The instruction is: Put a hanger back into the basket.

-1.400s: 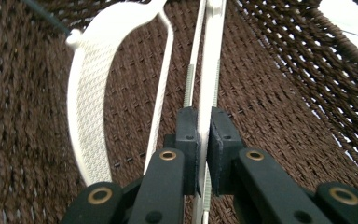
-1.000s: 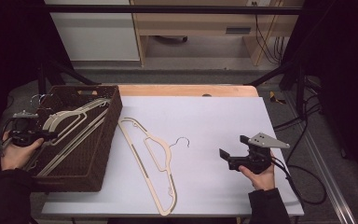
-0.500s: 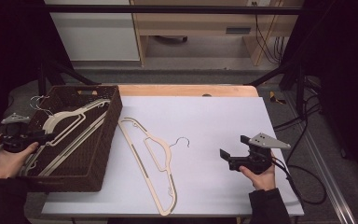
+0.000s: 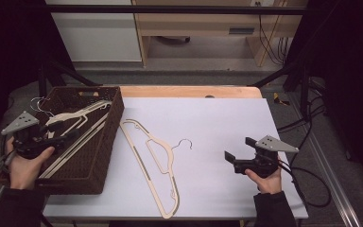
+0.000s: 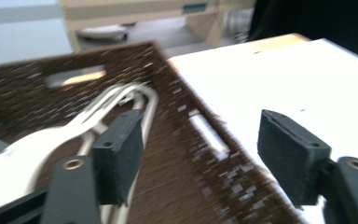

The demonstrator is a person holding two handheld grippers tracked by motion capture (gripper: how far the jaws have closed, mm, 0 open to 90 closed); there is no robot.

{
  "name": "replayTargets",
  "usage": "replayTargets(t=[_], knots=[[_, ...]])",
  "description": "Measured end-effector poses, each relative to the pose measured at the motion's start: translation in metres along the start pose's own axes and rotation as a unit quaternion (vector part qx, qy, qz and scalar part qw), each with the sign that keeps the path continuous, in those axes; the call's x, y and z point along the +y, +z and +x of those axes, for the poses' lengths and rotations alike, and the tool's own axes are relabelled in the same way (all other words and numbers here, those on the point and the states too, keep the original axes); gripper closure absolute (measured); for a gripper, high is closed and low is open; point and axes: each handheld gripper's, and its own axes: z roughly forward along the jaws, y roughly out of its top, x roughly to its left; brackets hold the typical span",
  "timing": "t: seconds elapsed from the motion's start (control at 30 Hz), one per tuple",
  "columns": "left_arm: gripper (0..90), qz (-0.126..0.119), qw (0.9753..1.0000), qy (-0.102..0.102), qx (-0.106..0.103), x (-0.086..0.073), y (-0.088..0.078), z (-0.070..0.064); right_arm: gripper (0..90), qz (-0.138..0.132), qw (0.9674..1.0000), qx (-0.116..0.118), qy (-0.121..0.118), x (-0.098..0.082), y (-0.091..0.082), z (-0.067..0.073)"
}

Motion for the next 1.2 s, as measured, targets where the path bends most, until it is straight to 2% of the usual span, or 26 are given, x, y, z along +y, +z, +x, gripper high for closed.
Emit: replayTargets(t=[0.1,0.23,0.33,0.47,0.73,0.87,1.03,1.2], knots=[[24.2,-0.011,0.9995,0.015,-0.025,0.002,0.008,-0.02,4.1,0.001,1.0,0.0,0.0,-0.001,0.001,0.001],[17.1,-0.019,0.9981,0.04,-0.043,0.005,0.019,-0.044,4.0,0.002,1.0,0.002,-0.001,-0.001,0.003,0.002],[14.2,-0.03,0.9967,0.045,-0.06,0.007,0.027,-0.058,3.9,0.005,1.0,0.003,-0.005,-0.002,0.003,0.002],[12.3,-0.03,0.9951,0.043,-0.084,0.006,0.039,-0.076,3.9,0.005,0.9999,0.005,-0.008,-0.002,0.002,0.002],[12.7,0.0,0.9913,0.065,-0.114,0.007,0.071,-0.106,3.9,0.007,0.9999,0.008,-0.009,-0.003,0.004,0.003],[12.8,0.017,0.9892,0.072,-0.126,0.008,0.091,-0.117,4.0,0.008,0.9999,0.007,-0.01,-0.003,0.005,0.003],[13.1,0.029,0.987,0.068,-0.143,0.006,0.113,-0.128,3.9,0.006,0.9999,0.008,-0.01,-0.003,0.004,0.002],[13.3,0.049,0.9847,0.074,-0.15,0.002,0.135,-0.138,4.0,0.004,0.9999,0.009,-0.009,-0.002,0.002,0.003]])
